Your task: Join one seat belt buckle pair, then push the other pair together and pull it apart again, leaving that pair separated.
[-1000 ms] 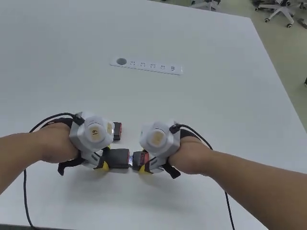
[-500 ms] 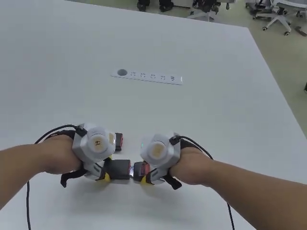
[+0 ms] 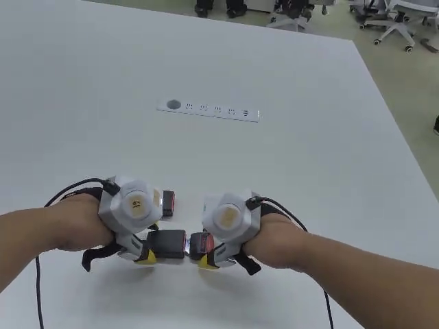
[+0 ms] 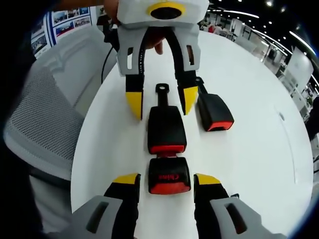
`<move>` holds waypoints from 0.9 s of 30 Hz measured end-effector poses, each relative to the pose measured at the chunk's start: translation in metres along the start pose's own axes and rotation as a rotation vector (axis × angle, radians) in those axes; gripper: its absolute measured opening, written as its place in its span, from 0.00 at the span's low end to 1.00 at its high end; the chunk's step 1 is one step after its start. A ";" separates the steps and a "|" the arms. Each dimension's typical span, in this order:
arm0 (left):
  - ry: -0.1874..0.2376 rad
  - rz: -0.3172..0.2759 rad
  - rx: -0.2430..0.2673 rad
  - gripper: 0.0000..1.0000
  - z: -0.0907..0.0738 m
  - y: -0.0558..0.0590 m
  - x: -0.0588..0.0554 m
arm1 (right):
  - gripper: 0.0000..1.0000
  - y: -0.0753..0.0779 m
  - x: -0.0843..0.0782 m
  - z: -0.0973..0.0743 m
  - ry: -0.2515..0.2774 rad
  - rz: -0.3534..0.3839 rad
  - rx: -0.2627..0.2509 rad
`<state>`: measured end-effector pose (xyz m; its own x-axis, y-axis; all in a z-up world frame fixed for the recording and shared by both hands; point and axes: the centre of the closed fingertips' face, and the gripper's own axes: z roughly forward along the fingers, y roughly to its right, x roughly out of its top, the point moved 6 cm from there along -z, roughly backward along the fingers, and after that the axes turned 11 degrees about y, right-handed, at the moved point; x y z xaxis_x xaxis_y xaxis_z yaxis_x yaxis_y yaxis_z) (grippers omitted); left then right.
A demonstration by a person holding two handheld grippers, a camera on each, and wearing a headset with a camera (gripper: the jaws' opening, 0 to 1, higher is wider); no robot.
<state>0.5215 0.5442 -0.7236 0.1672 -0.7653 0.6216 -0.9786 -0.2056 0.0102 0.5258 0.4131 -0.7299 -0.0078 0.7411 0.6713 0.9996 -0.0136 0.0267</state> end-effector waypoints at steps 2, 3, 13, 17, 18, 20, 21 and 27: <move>0.018 -0.010 0.010 0.44 -0.010 -0.001 0.008 | 0.41 -0.001 0.002 -0.006 0.007 0.003 0.000; 0.021 -0.008 0.011 0.43 -0.013 -0.002 0.009 | 0.40 -0.001 0.003 -0.009 0.010 0.002 -0.002; 0.039 0.030 0.032 0.44 -0.027 -0.033 0.008 | 0.37 0.023 0.004 -0.038 0.053 0.009 -0.042; 0.048 0.018 0.036 0.45 -0.031 -0.049 0.011 | 0.37 0.045 -0.012 -0.049 0.033 0.022 -0.080; 0.045 0.012 0.042 0.46 -0.031 -0.053 0.011 | 0.38 0.047 -0.014 -0.052 0.028 0.017 -0.079; 0.046 0.009 0.054 0.47 -0.031 -0.064 0.009 | 0.38 0.055 -0.021 -0.057 0.011 0.016 -0.090; 0.050 0.005 0.057 0.48 -0.030 -0.067 0.008 | 0.38 0.059 -0.026 -0.060 0.005 0.016 -0.096; 0.049 -0.013 0.064 0.47 -0.014 -0.076 0.006 | 0.39 0.081 -0.047 -0.075 -0.025 0.032 -0.140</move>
<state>0.5949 0.5640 -0.7097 0.1726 -0.7320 0.6591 -0.9664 -0.2552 -0.0303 0.6050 0.3270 -0.7038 0.0267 0.7552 0.6549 0.9855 -0.1298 0.1095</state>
